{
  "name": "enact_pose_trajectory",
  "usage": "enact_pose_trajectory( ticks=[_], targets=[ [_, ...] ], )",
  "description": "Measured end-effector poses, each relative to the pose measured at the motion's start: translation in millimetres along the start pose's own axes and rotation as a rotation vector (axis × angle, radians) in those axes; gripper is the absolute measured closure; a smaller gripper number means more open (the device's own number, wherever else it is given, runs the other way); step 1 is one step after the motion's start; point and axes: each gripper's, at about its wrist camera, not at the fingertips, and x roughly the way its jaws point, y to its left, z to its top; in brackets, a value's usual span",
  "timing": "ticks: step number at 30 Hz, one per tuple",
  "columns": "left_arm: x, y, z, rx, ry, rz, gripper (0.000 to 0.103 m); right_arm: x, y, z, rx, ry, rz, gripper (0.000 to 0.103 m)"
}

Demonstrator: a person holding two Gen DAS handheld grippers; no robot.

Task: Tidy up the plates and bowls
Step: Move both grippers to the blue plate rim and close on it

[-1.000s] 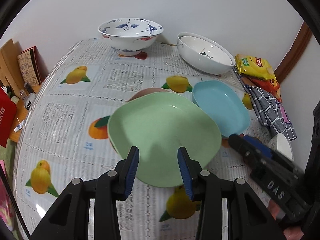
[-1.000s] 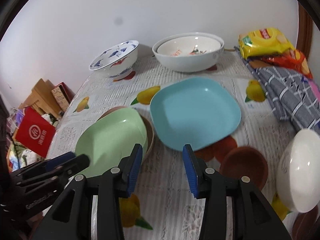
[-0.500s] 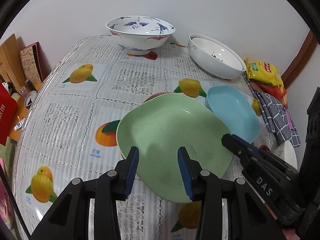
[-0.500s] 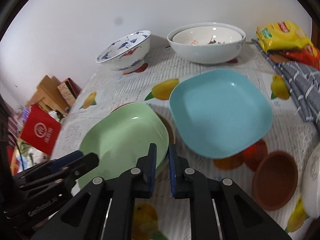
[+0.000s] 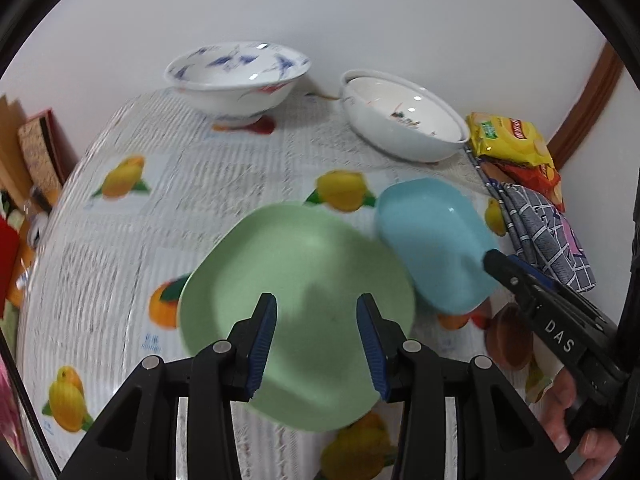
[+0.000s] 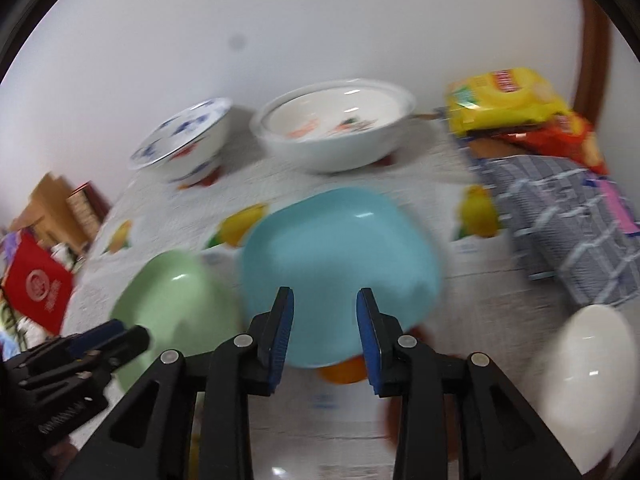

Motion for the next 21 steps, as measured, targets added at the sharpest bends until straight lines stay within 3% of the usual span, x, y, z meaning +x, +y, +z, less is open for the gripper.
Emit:
enact_pose_trajectory(
  ticks=[3,11,21],
  targets=[
    [-0.1,-14.2,10.3,0.033,-0.017,0.035,0.063,-4.0,-18.4,6.9,-0.002,-0.011,-0.046,0.058],
    [14.6,-40.2,34.9,0.060,-0.025,0.063,0.063,-0.8,-52.3,26.8,0.032,-0.031,-0.091,0.054],
    [54.1,-60.8,50.4,0.108,0.000,0.136,0.063,34.8,-48.8,27.6,-0.003,0.039,-0.096,0.053]
  ],
)
